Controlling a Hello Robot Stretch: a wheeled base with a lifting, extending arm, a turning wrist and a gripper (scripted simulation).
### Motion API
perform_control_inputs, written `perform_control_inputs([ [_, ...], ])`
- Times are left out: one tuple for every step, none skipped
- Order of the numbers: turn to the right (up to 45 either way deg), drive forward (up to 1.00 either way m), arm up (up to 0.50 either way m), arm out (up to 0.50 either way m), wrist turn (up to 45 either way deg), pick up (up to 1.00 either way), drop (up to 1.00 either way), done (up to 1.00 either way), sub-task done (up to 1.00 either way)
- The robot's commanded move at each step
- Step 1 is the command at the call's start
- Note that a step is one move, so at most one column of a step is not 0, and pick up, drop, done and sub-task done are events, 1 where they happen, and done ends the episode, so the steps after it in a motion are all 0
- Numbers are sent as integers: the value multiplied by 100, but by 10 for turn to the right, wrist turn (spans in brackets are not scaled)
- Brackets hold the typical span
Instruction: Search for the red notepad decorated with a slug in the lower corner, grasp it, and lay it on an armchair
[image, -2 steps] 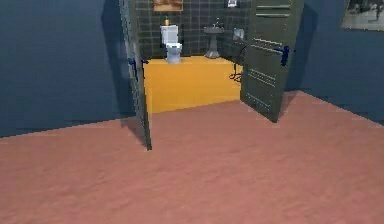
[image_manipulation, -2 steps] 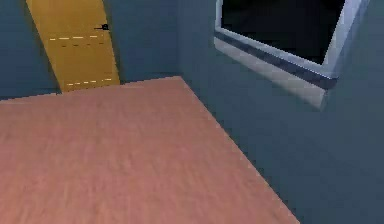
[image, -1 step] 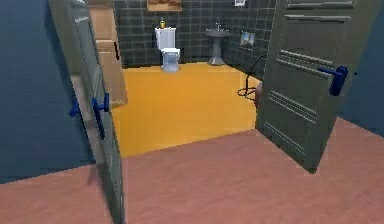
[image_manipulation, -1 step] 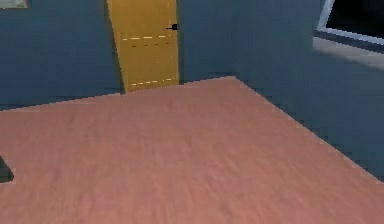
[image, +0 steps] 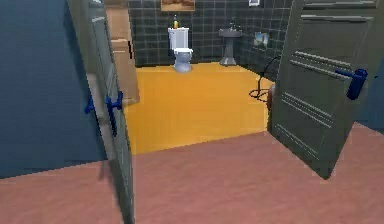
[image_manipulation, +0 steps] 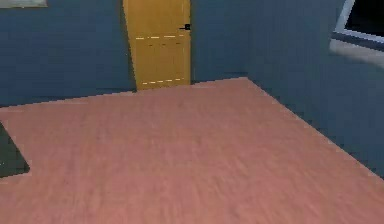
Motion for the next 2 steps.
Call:
perform_control_inputs([
  [0, 85, 0, 0, 0, 0, 0, 0, 0],
  [-120, 0, 0, 0, 0, 0, 0, 0, 0],
])
